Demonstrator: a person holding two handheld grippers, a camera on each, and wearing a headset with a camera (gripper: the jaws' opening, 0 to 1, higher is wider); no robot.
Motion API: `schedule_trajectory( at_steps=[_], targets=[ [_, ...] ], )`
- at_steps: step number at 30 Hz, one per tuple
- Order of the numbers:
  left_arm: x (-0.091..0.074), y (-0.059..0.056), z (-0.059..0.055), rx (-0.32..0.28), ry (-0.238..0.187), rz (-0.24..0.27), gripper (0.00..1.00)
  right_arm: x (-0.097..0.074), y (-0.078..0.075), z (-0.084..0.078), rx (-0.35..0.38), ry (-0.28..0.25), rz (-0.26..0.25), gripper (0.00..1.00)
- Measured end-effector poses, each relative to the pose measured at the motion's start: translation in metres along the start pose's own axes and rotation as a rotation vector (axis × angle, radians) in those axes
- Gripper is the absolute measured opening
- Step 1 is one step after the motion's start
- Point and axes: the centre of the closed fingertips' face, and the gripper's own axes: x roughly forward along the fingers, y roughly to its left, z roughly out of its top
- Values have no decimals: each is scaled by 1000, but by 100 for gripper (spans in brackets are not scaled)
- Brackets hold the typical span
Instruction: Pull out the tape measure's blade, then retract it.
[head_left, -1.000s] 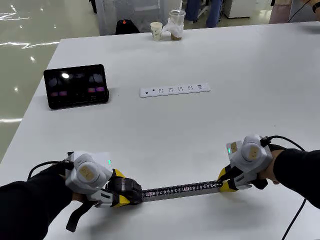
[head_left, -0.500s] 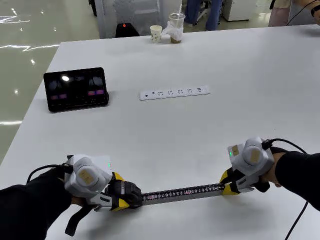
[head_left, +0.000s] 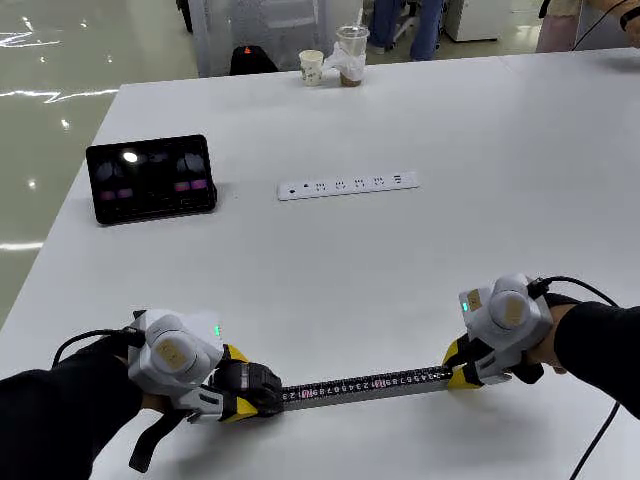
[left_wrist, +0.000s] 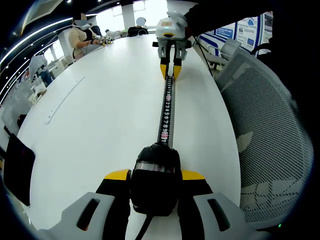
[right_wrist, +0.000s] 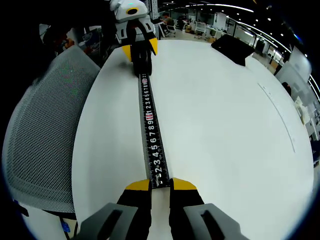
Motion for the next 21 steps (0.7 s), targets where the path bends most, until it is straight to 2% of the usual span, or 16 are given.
schedule_trajectory(
  at_steps=[9,15,18,21],
  targets=[
    [1,1,1,4,-6,14,31,0,0,1,10,1,-8,11],
    [1,1,1,28,17,18,31,2,0,1,-16,15,-13,12],
    [0,2,-2,40,43,20,31,2,0,1,-33,28,-16,12],
    [-2,2,-3,32,53,22,31,2,1,1,-29,31,-29,12]
  ],
)
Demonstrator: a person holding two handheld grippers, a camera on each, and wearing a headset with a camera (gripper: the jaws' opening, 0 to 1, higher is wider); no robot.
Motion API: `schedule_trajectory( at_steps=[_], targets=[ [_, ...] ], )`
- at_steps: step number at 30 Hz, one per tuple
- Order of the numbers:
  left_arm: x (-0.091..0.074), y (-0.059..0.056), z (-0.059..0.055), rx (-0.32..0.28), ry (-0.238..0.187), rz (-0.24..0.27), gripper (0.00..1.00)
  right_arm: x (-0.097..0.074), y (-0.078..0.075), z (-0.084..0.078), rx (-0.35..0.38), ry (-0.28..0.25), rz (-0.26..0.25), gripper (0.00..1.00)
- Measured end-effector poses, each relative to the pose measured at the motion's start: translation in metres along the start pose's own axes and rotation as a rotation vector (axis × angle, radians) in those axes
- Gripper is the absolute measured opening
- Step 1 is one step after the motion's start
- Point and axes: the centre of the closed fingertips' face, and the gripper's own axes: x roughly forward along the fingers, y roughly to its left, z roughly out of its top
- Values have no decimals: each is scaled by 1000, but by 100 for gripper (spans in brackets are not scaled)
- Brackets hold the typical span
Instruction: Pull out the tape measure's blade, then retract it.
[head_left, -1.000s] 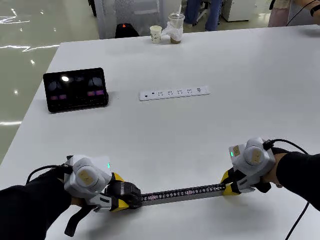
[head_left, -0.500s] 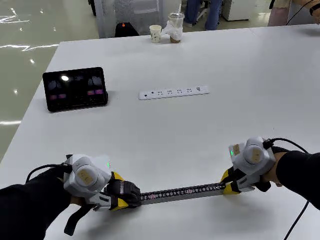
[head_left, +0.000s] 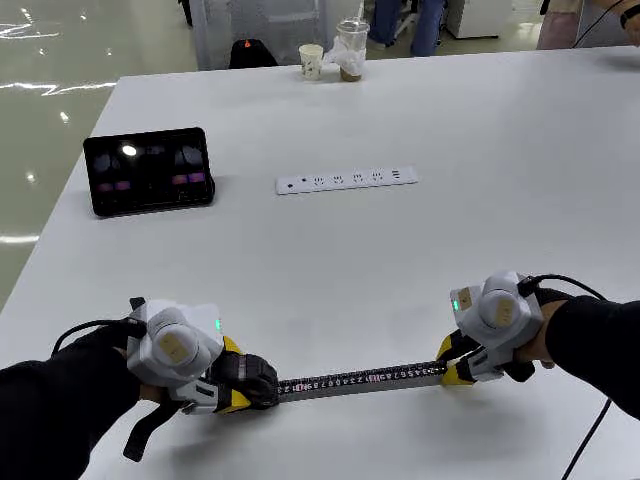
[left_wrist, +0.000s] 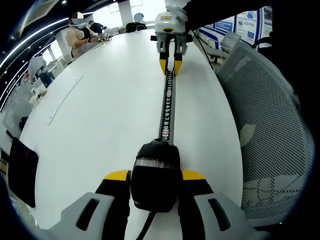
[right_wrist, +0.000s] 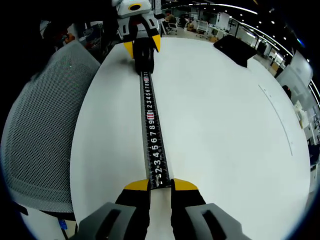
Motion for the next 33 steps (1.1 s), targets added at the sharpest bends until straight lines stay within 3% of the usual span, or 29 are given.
schedule_trajectory(
  at_steps=[8,15,18,25,29,33],
  targets=[
    [-8,1,-4,-12,25,8,31,0,-1,1,57,-35,-43,13],
    [-15,7,-5,-84,7,35,37,-6,3,6,71,-49,-90,19],
    [-18,13,-1,-118,-21,71,47,-13,1,12,97,-84,-134,24],
    [-33,18,11,-196,-96,109,52,-36,-6,16,195,-153,-199,31],
    [-40,18,9,-266,-136,133,60,-52,-12,16,281,-212,-266,38],
    [-43,15,-1,-314,-139,151,65,-60,-8,10,328,-233,-290,45]
  ],
)
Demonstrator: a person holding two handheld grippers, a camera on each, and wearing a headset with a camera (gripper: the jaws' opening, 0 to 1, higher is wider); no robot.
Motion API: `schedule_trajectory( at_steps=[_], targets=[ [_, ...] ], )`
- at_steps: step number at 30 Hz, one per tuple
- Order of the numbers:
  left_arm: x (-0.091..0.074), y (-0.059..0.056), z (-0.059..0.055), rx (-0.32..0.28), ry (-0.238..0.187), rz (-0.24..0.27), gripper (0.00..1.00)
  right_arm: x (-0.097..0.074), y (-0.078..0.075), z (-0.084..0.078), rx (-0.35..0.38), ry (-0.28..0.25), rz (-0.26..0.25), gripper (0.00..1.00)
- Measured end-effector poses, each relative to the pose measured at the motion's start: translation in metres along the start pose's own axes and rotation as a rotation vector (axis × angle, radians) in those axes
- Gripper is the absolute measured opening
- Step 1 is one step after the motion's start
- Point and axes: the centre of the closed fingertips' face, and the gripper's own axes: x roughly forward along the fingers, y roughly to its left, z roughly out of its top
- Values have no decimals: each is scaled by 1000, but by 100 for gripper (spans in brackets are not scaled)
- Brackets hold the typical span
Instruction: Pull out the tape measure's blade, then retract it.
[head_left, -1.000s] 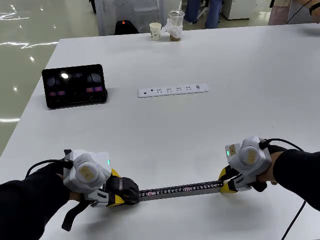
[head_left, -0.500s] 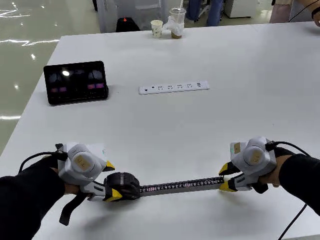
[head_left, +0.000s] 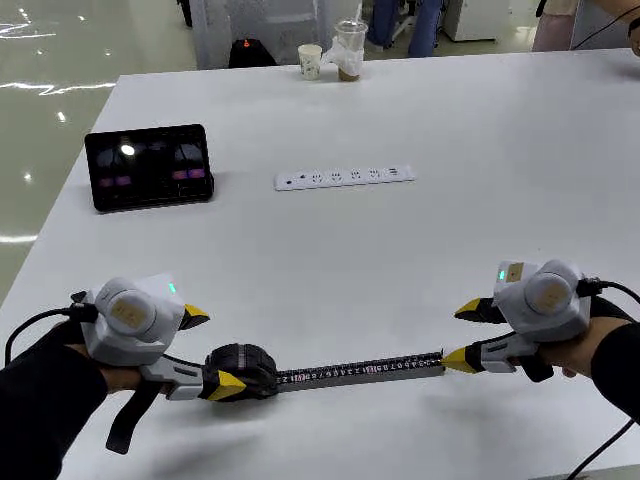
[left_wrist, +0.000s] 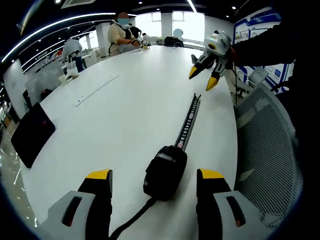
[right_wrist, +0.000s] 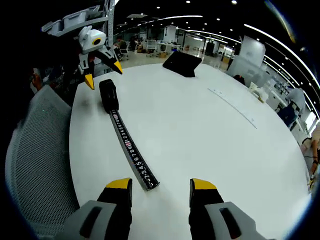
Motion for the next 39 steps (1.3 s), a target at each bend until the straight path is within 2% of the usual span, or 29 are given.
schedule_trajectory(
  at_steps=[3,4,10,15,21,23,25,28,31,39],
  targets=[
    [-6,5,-3,-20,-20,50,66,-7,-2,-5,24,-11,-29,50],
    [-8,6,-4,-44,-29,62,66,-10,-1,-6,39,-18,-39,51],
    [-18,9,-5,-121,-70,104,71,-26,-5,-1,109,-75,-81,57],
    [-24,6,-6,-159,-88,136,75,-32,-4,-5,132,-94,-89,65],
    [-32,4,-8,-206,-114,167,78,-42,2,-12,148,-105,-92,69],
    [-37,5,-10,-246,-144,180,79,-48,5,-15,148,-111,-94,69],
    [-40,2,-11,-277,-166,169,81,-53,7,-16,145,-119,-98,70],
    [-44,0,-14,-278,-178,176,87,-57,8,-19,139,-132,-105,73],
    [-48,-2,-20,-289,-185,185,87,-60,8,-28,138,-124,-112,75],
    [-49,-11,-37,-283,-175,186,94,-65,12,-45,158,-127,-136,82]
  ],
)
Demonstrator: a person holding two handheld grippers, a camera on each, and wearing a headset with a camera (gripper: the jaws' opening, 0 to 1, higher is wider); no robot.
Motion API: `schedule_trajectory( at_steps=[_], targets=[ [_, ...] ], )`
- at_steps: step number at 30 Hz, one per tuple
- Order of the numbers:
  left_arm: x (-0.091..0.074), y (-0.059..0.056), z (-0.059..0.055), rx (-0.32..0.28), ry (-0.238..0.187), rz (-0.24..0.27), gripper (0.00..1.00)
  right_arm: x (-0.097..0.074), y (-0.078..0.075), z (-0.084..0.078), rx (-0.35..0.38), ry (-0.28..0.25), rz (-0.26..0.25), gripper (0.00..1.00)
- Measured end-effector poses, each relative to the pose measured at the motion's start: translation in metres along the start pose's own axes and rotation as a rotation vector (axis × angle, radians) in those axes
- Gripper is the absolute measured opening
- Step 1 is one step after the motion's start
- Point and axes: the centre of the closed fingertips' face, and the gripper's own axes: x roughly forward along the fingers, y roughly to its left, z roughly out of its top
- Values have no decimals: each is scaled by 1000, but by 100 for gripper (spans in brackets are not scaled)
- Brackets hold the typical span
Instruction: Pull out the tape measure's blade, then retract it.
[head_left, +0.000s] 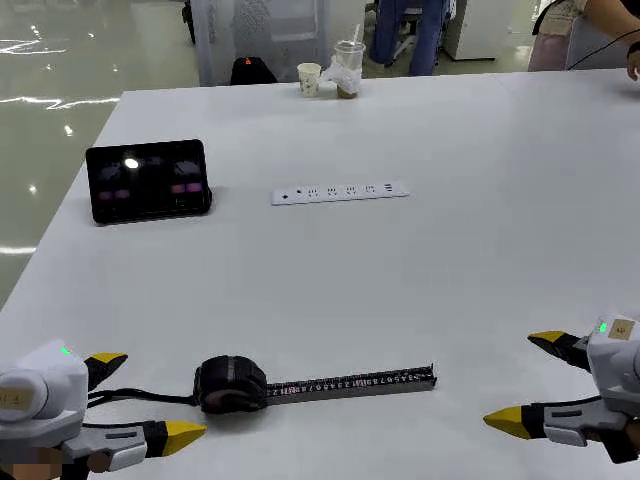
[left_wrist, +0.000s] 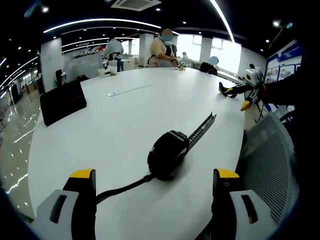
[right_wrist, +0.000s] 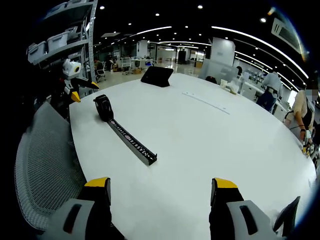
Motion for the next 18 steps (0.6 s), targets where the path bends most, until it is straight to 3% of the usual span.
schedule_trajectory(
  at_steps=[3,6,15,18],
  targets=[
    [-2,-5,-3,-14,-17,-24,98,-1,1,-10,-12,23,0,83],
    [-2,-5,-11,1,-7,-10,99,-4,6,-15,-43,26,3,85],
    [-6,-6,-15,-12,-28,10,98,-6,5,-17,11,-8,9,99],
    [-6,-8,-17,-5,-17,13,95,-7,6,-17,7,-10,11,99]
  ],
)
